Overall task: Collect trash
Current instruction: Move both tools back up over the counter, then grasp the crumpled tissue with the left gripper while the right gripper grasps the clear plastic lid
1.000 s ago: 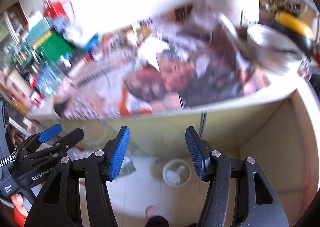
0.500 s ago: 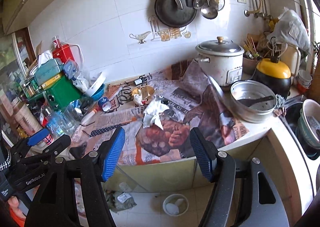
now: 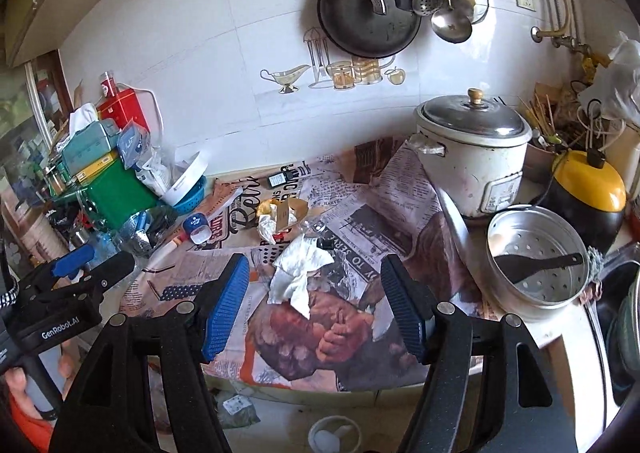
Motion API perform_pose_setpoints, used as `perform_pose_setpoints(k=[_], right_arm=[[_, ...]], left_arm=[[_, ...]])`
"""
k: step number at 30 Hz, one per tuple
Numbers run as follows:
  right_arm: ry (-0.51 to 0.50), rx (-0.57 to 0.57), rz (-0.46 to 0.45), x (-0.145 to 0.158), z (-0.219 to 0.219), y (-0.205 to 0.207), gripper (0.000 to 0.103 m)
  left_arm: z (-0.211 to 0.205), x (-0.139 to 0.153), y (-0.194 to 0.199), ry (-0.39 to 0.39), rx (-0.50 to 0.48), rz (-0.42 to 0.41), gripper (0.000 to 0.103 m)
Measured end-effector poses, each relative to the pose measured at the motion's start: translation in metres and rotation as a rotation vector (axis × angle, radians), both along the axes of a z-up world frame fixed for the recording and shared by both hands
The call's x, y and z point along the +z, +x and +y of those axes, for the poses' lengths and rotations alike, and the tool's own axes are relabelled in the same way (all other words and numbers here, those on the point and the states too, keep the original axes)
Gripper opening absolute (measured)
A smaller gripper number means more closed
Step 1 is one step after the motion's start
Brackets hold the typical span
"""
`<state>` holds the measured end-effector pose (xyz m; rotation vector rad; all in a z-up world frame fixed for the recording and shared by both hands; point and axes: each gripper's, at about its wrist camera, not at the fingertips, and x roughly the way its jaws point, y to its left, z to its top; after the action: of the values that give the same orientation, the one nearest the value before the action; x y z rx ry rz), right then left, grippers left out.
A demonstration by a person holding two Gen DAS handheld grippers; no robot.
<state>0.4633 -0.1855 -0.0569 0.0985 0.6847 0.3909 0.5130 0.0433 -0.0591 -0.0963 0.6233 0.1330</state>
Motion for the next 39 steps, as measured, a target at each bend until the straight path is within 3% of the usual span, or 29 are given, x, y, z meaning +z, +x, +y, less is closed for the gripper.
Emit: perform_pose_setpoints(k=[7,15,27,33,39], right_arm=[[-0.036,0.129,0.044,-0.016,-0.012,0.068,0.07],[-0.049,0.22,0.153,-0.054,0.016,0.13,0.073],[-0.139,0.194,0.303,-0.128,0.097,0.208,0.073],[-0.201,0.161,0.395,-0.174,0.126,0.248,0.073],[-0.225,0.146,0.427,-0.197,0.144,0.271,0.073]], left_arm=[[-0.007,-0.016,0.055,-0.021,0.151,0.046,0.092],[0.014,-0.05,0.093,-0.03,0.224,0.15,0.092],[0.081,-0.087,0.164,-0.02,0.158,0.233,0.092],[0.111,-0.12,0.198,-0.033,0.11,0.312,0.092],[0.123,-0.159,0.23,-0.12,0.076,0.392,0.092]])
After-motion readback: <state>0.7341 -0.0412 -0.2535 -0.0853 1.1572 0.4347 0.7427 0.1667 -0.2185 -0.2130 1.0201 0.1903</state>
